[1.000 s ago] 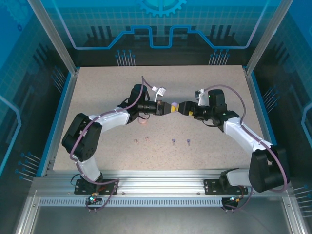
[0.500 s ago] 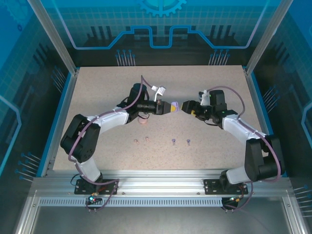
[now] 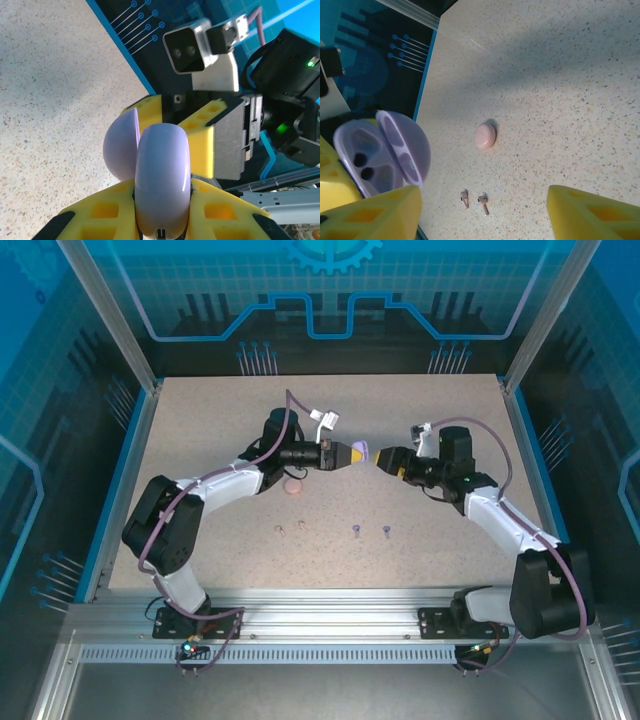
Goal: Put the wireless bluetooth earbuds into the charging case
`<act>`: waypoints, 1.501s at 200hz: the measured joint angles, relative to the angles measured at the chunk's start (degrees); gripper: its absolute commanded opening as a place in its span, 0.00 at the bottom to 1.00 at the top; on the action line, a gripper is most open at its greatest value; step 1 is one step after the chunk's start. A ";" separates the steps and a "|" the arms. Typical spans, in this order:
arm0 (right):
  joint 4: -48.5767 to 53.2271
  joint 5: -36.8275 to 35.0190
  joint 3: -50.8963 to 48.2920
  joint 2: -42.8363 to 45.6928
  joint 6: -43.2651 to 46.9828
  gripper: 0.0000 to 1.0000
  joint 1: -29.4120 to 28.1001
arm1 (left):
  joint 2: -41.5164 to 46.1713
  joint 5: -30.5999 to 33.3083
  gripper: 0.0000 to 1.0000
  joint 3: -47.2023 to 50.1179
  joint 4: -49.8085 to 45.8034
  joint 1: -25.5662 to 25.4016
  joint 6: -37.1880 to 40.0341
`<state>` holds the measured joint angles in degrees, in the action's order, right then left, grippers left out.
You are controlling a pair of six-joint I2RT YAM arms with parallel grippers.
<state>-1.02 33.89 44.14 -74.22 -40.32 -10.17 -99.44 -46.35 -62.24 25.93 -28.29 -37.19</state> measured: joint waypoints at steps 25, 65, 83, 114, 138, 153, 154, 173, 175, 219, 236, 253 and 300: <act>-0.42 0.68 -0.20 -0.20 -0.59 0.58 -1.20 | -0.15 0.00 0.00 0.02 1.36 0.00 -0.96; -0.74 1.07 -0.20 0.13 -0.61 0.57 -1.79 | -0.15 0.04 0.00 0.02 1.90 0.00 -1.86; -0.72 1.07 -0.20 1.18 -0.59 0.55 -1.79 | -0.15 0.04 0.00 0.02 2.05 0.00 -1.86; -0.70 1.05 -0.17 3.21 -0.61 0.55 -1.79 | -0.15 0.07 0.00 0.04 2.40 0.00 -1.86; -0.72 1.07 -0.15 3.43 -0.63 0.54 -1.79 | -0.15 0.20 0.00 0.15 2.67 0.00 -1.86; -0.70 1.07 0.15 3.15 -0.61 0.53 -1.84 | -0.15 0.22 0.00 0.15 2.73 0.00 -1.86; -0.70 1.07 0.20 3.10 -0.61 0.53 -1.86 | -0.15 0.20 0.00 0.15 2.73 0.00 -1.86; -0.74 1.05 1.18 2.32 -0.63 0.53 -2.16 | -0.15 0.22 0.00 0.15 2.75 -0.02 -1.86; -0.74 1.05 1.31 2.19 -0.63 0.53 -2.23 | -0.15 0.22 0.00 0.15 2.75 -0.04 -1.86; -0.79 1.03 2.89 0.37 -0.63 0.50 -3.30 | -0.15 0.24 0.00 0.15 2.75 -0.11 -1.86; -0.76 1.03 3.34 -0.37 -0.61 0.48 -3.34 | -0.15 0.46 0.00 0.15 2.75 -0.09 -1.88; -0.76 0.85 3.37 -0.85 -0.57 0.46 -3.34 | -0.15 0.42 0.00 0.15 2.82 -0.15 -1.88; -0.46 0.59 4.17 -1.99 -0.22 0.41 -3.37 | -0.15 0.39 0.00 0.15 2.84 -0.59 -1.88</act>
<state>-1.48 34.48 48.31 -76.20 -40.53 -13.54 -99.59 -45.95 -62.08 28.77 -28.88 -39.07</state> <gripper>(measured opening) 0.416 0.208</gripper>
